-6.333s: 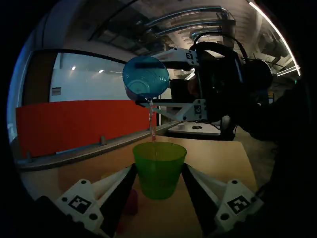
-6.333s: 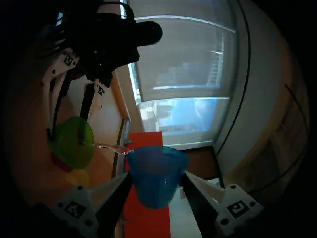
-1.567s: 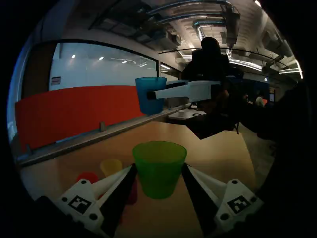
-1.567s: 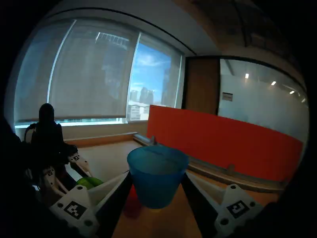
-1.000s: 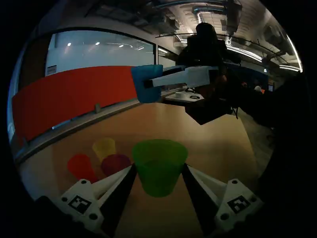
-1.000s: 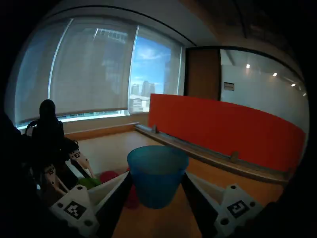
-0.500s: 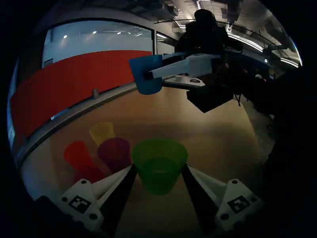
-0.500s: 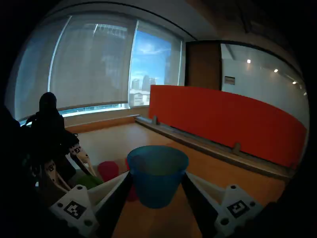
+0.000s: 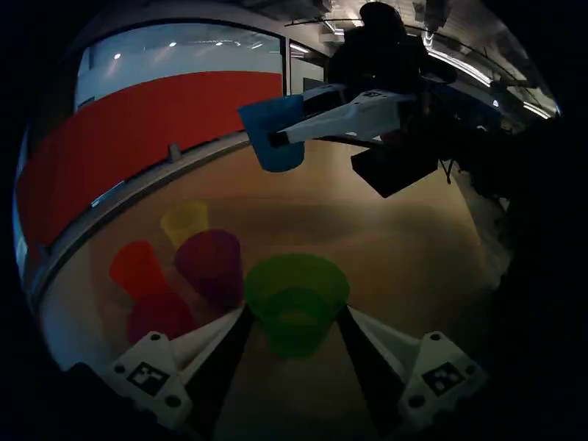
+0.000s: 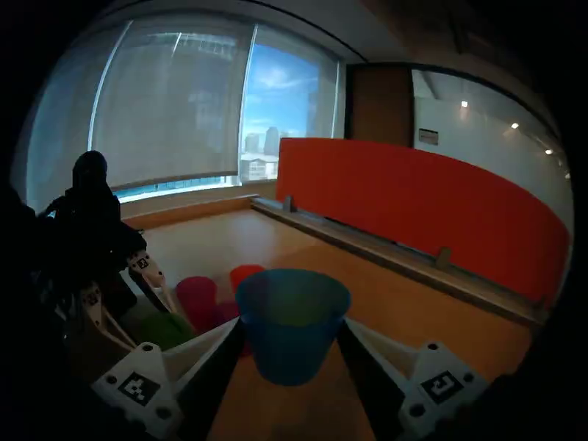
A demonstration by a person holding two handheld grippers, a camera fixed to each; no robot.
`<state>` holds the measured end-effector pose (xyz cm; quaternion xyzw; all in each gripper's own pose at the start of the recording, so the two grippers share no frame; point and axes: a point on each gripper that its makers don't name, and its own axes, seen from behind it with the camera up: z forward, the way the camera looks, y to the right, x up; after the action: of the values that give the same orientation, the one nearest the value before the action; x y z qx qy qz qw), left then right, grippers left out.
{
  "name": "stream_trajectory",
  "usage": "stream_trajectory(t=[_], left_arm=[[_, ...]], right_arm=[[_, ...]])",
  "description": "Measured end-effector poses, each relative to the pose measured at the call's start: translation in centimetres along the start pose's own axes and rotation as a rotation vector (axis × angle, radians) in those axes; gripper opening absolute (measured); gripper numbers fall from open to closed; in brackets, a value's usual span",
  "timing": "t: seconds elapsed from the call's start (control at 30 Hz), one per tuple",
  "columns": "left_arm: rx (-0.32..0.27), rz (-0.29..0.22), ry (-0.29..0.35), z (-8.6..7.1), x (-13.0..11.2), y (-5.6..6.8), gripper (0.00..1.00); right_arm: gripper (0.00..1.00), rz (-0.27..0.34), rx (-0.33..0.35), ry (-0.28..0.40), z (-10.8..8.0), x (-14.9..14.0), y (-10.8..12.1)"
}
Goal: Pour water
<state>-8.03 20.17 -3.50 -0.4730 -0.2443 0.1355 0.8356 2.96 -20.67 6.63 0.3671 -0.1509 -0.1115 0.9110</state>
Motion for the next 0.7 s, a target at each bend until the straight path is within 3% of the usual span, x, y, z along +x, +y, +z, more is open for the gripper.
stream_trajectory(t=[0.7], left_arm=[[0.016,-0.012,-0.029,0.5,-2.0,-0.4,0.82]], right_arm=[[0.87,-0.015,0.0,-0.038,0.6,-1.7,0.2]])
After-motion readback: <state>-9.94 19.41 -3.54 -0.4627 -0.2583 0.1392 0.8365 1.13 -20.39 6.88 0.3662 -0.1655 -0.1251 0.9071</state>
